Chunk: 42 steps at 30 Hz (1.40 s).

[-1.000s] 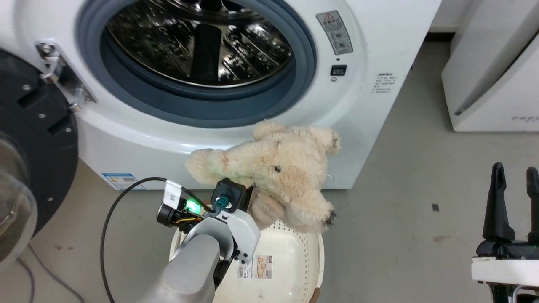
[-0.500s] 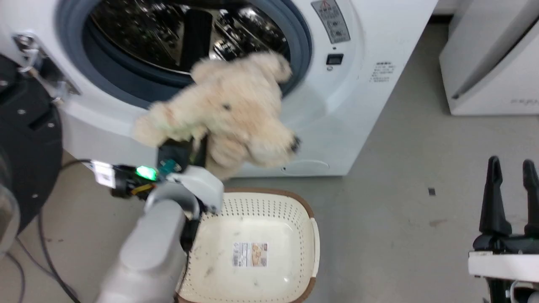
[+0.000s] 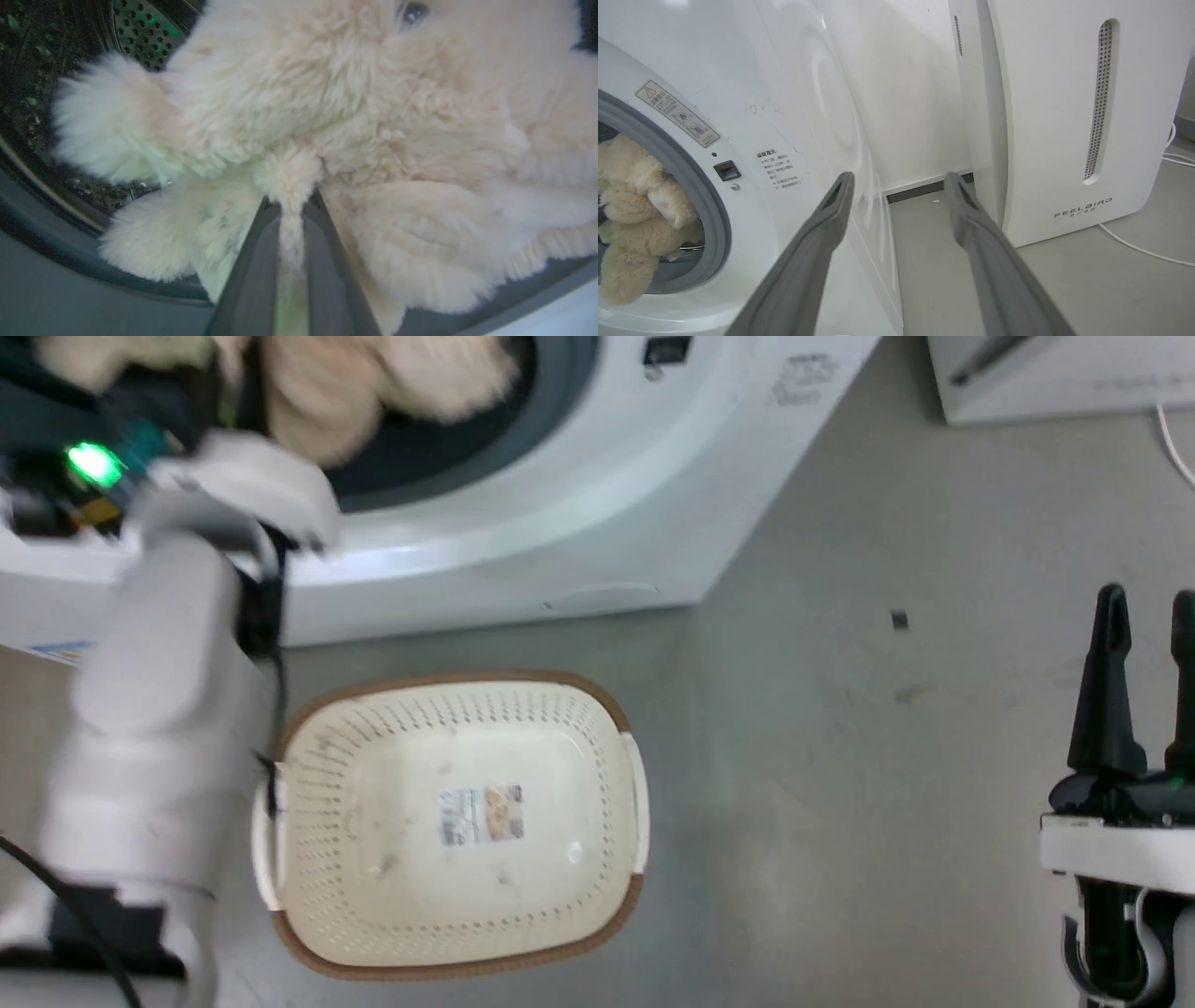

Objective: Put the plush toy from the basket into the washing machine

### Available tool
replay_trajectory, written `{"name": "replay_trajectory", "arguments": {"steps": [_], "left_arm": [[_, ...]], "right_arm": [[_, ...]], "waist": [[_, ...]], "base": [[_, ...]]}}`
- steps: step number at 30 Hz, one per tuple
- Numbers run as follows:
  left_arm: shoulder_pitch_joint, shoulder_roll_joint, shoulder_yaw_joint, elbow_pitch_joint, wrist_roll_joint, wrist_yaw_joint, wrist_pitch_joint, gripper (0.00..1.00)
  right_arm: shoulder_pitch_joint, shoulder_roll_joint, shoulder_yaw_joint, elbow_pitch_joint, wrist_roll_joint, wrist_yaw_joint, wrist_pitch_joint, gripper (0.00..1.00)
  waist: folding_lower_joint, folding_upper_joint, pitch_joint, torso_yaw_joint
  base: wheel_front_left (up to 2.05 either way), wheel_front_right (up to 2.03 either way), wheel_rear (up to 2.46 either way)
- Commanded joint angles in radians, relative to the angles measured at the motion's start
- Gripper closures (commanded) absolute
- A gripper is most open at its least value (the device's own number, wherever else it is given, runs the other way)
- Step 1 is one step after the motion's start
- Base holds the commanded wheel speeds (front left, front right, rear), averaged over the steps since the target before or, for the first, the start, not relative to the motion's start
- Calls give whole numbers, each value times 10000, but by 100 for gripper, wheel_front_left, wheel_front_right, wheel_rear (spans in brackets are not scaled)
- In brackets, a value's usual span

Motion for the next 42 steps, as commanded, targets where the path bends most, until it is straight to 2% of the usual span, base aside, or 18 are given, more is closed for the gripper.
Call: {"name": "replay_trajectory", "arguments": {"steps": [1,7,13,16,22,23,24,32,42], "left_arm": [[-565,177,111,71,90,10,-68,100],[-2419,838,337,604,329,33,-68,100],[-3794,1310,501,879,482,64,-68,100],[-4466,1613,662,1133,475,63,-68,100],[-5031,1809,585,1305,772,235,-68,98],[-5046,1800,573,1274,824,307,-68,42],[-5031,1803,546,1185,900,385,-68,0],[-3945,1475,668,692,856,518,-68,0],[-916,568,1006,-725,797,758,-68,0]], "right_arm": [[-268,-8,24,-53,110,6,-44,0],[-830,-8,90,-100,501,6,-44,0],[-1131,-8,-88,-168,801,6,-44,0],[-1214,-8,-11,-181,896,6,-44,0],[-1322,-8,6,-219,993,6,-44,0],[-1328,-8,-14,-220,992,6,-44,0],[-1336,-8,-26,-213,985,6,-44,0],[-1353,-8,29,-270,767,6,-44,0],[-890,-8,335,-283,69,6,-44,0]], "waist": [[-1,0,848,-650],[-1,0,2085,-1377],[-1,0,2965,-1781],[-1,0,3231,-1933],[-1,0,3524,-2040],[-1,0,3542,-2029],[-1,0,3549,-2016],[-1,0,2885,-1654],[-1,0,1207,-709]], "base": [[0,0,0],[0,0,0],[0,0,0],[0,0,0],[0,0,0],[0,0,0],[0,0,0],[0,0,0],[0,0,0]]}}
